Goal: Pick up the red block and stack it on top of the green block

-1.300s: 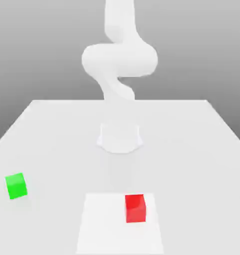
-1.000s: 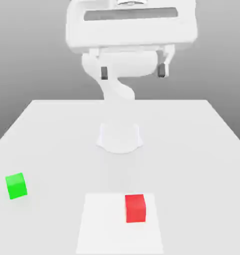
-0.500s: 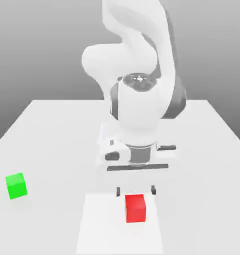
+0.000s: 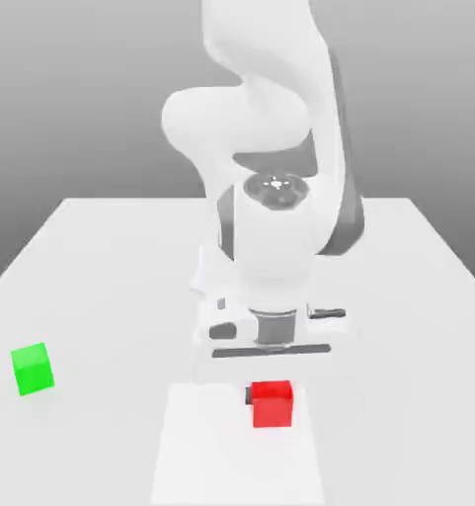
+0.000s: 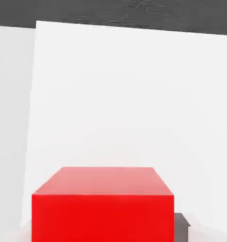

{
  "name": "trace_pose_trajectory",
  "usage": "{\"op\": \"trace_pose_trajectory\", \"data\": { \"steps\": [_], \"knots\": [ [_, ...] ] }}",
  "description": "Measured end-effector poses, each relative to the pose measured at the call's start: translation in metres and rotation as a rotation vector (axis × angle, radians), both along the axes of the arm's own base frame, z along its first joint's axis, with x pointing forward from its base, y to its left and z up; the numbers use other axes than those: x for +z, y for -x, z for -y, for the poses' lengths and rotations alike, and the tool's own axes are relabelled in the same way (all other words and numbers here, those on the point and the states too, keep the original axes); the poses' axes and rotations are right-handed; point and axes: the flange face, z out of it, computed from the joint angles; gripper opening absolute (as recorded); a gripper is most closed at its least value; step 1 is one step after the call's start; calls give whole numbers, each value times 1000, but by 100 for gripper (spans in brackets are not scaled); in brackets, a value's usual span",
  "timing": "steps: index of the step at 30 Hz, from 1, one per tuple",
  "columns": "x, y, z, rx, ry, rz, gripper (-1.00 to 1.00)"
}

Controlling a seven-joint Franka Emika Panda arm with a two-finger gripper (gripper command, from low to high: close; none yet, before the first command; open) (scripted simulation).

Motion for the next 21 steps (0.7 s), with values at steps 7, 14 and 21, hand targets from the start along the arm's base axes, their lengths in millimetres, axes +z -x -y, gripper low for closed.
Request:
{"op": "trace_pose_trajectory", "data": {
  "steps": [7,14,21],
  "knots": [
    [19,-4,109,-455,-1,1,-100],
    [31,24,223,-955,0,1,-100],
    [43,88,329,-1466,-1,2,-100]
  ]
}}
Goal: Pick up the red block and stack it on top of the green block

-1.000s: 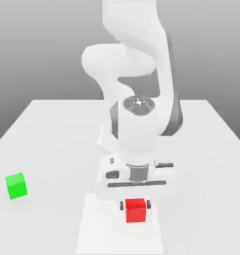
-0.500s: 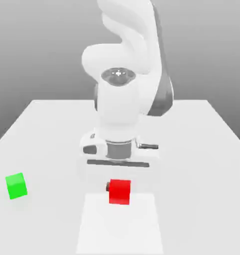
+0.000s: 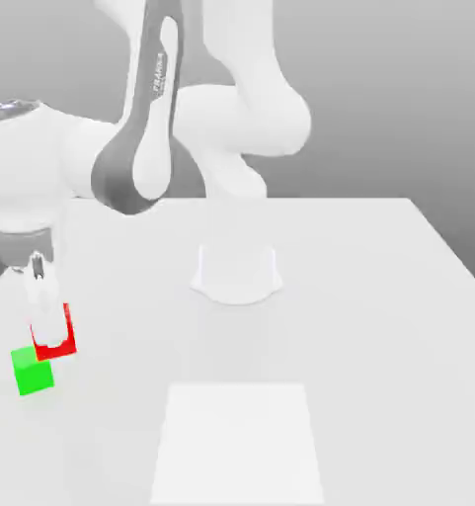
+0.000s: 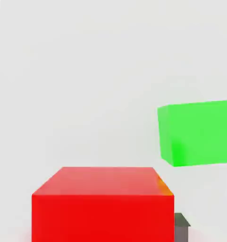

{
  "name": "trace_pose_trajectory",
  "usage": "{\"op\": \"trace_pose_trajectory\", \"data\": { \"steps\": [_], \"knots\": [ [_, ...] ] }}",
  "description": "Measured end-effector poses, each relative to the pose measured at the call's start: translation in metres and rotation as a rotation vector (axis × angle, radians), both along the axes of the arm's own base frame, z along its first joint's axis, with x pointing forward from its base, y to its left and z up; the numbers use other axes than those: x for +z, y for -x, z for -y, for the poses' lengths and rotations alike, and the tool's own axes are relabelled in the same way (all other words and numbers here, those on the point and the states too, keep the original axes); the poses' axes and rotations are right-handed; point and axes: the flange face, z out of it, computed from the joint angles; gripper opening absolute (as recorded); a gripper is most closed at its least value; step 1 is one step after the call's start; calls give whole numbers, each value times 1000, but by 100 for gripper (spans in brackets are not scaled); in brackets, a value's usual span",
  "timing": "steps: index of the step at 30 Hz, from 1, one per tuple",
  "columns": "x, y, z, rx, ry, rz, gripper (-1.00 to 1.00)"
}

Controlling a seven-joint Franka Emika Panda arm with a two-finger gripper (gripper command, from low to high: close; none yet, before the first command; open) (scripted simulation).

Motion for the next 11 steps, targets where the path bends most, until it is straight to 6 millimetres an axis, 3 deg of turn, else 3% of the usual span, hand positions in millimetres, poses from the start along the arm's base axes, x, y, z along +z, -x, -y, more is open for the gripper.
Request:
{"op": "trace_pose_trajectory", "data": {
  "steps": [3,7,8,11],
  "knots": [
    [-7,30,32,-166,-1,1,-100],
    [-48,18,24,-141,-1,1,-100],
    [-57,19,23,-141,0,1,100],
    [-57,19,23,-141,0,1,100]
  ]
}}
